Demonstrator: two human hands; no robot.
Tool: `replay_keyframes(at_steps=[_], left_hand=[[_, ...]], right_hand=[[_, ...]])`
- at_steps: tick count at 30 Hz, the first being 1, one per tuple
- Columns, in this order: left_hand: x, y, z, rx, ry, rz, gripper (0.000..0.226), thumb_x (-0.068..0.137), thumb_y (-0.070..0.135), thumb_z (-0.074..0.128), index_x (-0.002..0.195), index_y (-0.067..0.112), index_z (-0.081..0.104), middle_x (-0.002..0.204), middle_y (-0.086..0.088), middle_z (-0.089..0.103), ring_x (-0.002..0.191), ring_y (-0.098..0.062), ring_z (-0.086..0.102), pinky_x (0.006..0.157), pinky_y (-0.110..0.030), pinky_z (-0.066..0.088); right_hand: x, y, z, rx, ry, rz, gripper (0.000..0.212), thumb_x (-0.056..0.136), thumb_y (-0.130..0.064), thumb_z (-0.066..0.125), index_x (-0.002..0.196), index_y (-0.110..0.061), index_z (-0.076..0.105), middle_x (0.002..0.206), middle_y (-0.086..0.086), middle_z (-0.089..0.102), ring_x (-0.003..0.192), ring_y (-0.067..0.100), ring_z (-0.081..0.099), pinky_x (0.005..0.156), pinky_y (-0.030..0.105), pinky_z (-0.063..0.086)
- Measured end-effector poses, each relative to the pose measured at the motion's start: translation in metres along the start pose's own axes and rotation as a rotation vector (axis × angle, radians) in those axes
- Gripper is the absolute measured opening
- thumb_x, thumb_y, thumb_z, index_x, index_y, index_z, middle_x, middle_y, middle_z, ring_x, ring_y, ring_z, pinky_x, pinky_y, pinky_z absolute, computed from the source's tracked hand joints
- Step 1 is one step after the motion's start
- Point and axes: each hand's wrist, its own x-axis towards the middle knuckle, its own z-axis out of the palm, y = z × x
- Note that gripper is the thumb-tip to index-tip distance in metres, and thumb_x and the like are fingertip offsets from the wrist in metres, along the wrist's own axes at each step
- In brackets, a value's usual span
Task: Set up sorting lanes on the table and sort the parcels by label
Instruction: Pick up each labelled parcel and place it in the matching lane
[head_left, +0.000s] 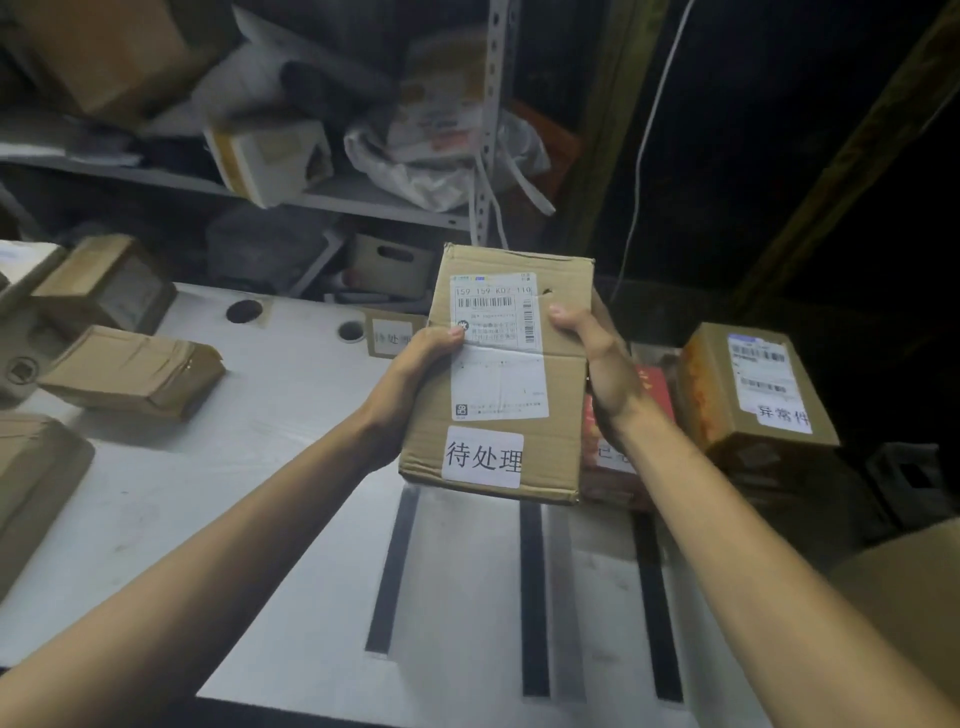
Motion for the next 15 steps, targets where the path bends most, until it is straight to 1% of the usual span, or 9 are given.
replay_keyframes(at_steps=[2,4,5,8,10,11,12,14,15], left_hand=[[0.008,0.009,-0.027,-0.011,0.014,-0.037,0.035,0.097,0.039,0.044,0.112,0.017,0.067,0.106,-0.009,0.074,0.086,-0.022,0.072,0.072,-0.034,0.059],[0.018,0.016,-0.060,-0.015,0.021,-0.071,0.034,0.098,0.037,0.041,0.106,0.017,0.067,0.096,-0.008,0.076,0.076,-0.021,0.073,0.061,-0.030,0.059],[0.023,0.020,-0.078,-0.020,0.027,-0.094,0.034,0.098,0.037,0.041,0.104,0.016,0.068,0.092,-0.008,0.076,0.072,-0.021,0.073,0.058,-0.029,0.059],[0.041,0.027,-0.133,-0.009,0.057,-0.170,0.032,0.098,0.035,0.043,0.102,0.016,0.067,0.088,-0.008,0.077,0.068,-0.022,0.073,0.057,-0.029,0.059],[0.051,0.022,-0.166,-0.011,0.054,-0.226,0.031,0.098,0.035,0.043,0.107,0.017,0.066,0.093,-0.008,0.077,0.074,-0.022,0.074,0.061,-0.030,0.060],[0.056,0.020,-0.181,-0.009,0.040,-0.266,0.031,0.098,0.036,0.044,0.110,0.016,0.065,0.095,-0.009,0.077,0.076,-0.023,0.074,0.062,-0.030,0.060],[0.061,0.017,-0.194,-0.013,0.026,-0.311,0.032,0.098,0.036,0.044,0.112,0.015,0.064,0.094,-0.010,0.076,0.074,-0.023,0.074,0.060,-0.030,0.060],[0.071,0.003,-0.216,-0.023,-0.002,-0.390,0.032,0.099,0.034,0.044,0.111,0.011,0.062,0.089,-0.011,0.076,0.069,-0.023,0.073,0.055,-0.027,0.058],[0.075,-0.005,-0.224,-0.024,-0.011,-0.420,0.032,0.099,0.034,0.044,0.112,0.011,0.061,0.089,-0.011,0.076,0.070,-0.023,0.073,0.055,-0.027,0.057]], right_hand=[[0.017,0.004,0.024,-0.015,0.000,0.031,0.049,0.080,-0.044,0.066,0.127,-0.032,0.060,0.120,0.004,0.070,0.108,0.026,0.069,0.097,0.049,0.054],[0.036,0.011,0.054,-0.056,-0.019,0.074,0.050,0.077,-0.051,0.066,0.125,-0.040,0.058,0.119,0.000,0.070,0.106,0.022,0.069,0.096,0.045,0.054],[0.046,0.015,0.071,-0.073,-0.030,0.098,0.052,0.075,-0.055,0.065,0.125,-0.044,0.055,0.118,0.000,0.069,0.106,0.021,0.069,0.097,0.044,0.053],[0.076,0.036,0.123,-0.135,-0.063,0.237,0.070,0.072,-0.066,0.060,0.136,-0.047,0.039,0.118,0.001,0.067,0.106,0.022,0.067,0.098,0.048,0.051],[0.094,0.058,0.153,-0.159,-0.078,0.329,0.082,0.071,-0.070,0.061,0.142,-0.043,0.032,0.120,0.000,0.066,0.106,0.021,0.066,0.099,0.049,0.051],[0.100,0.070,0.165,-0.158,-0.071,0.378,0.085,0.071,-0.070,0.065,0.144,-0.041,0.032,0.122,-0.001,0.067,0.107,0.020,0.066,0.098,0.049,0.052],[0.106,0.082,0.176,-0.151,-0.064,0.419,0.083,0.074,-0.067,0.068,0.143,-0.038,0.033,0.124,-0.001,0.067,0.107,0.019,0.067,0.096,0.046,0.054],[0.114,0.105,0.190,-0.132,-0.057,0.498,0.072,0.081,-0.056,0.073,0.139,-0.033,0.037,0.124,-0.002,0.067,0.105,0.017,0.068,0.085,0.036,0.056],[0.116,0.117,0.195,-0.121,-0.057,0.548,0.070,0.081,-0.051,0.076,0.138,-0.032,0.040,0.122,-0.002,0.069,0.103,0.017,0.069,0.082,0.034,0.056]])
